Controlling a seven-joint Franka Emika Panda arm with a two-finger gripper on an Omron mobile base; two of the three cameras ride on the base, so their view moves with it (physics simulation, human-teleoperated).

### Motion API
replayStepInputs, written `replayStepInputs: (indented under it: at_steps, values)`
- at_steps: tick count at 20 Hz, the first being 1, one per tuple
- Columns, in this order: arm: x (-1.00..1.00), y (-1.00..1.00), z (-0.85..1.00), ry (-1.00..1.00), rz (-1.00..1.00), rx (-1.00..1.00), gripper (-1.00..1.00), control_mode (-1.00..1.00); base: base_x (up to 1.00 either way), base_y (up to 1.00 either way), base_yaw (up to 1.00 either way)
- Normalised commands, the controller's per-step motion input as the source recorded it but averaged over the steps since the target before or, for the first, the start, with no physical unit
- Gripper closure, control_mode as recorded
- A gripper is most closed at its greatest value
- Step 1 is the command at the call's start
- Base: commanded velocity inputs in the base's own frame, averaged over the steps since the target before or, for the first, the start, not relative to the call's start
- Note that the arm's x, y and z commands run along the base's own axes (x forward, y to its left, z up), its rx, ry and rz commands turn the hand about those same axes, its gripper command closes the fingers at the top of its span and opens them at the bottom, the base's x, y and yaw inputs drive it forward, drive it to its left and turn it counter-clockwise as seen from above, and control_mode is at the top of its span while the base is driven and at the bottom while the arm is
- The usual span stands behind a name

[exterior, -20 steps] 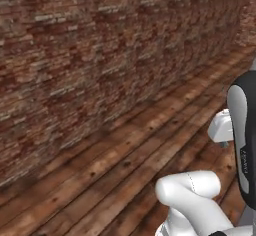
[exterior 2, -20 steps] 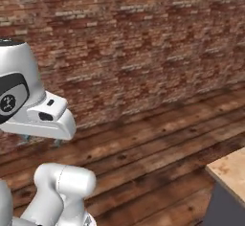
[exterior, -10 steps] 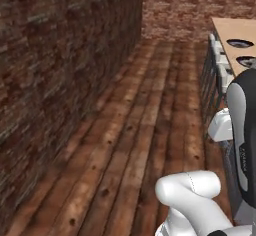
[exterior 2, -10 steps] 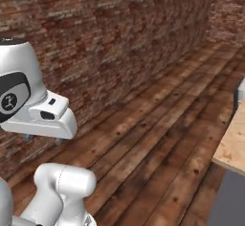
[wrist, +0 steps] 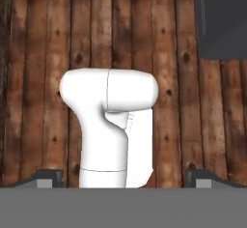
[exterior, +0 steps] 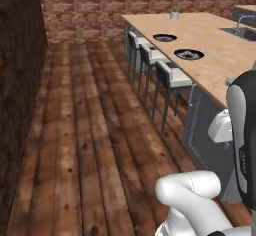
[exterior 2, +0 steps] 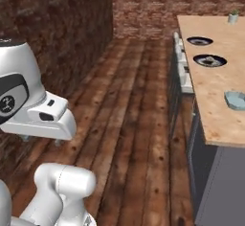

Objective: Place two dumplings into each of the tupperware containers and then place the containers in the fridge.

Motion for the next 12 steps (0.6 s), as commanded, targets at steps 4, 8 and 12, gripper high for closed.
replayStepInputs:
  at_steps: [4,8,12]
  values:
    - [0.0,0.0,0.0,0.0,0.0,0.0,-1.0,1.0,0.87,0.84,-0.68]
    - [0.0,0.0,0.0,0.0,0.0,0.0,-1.0,1.0,0.81,0.81,-0.69]
    - [0.0,0.0,0.0,0.0,0.0,0.0,-1.0,1.0,0.76,0.79,-0.71]
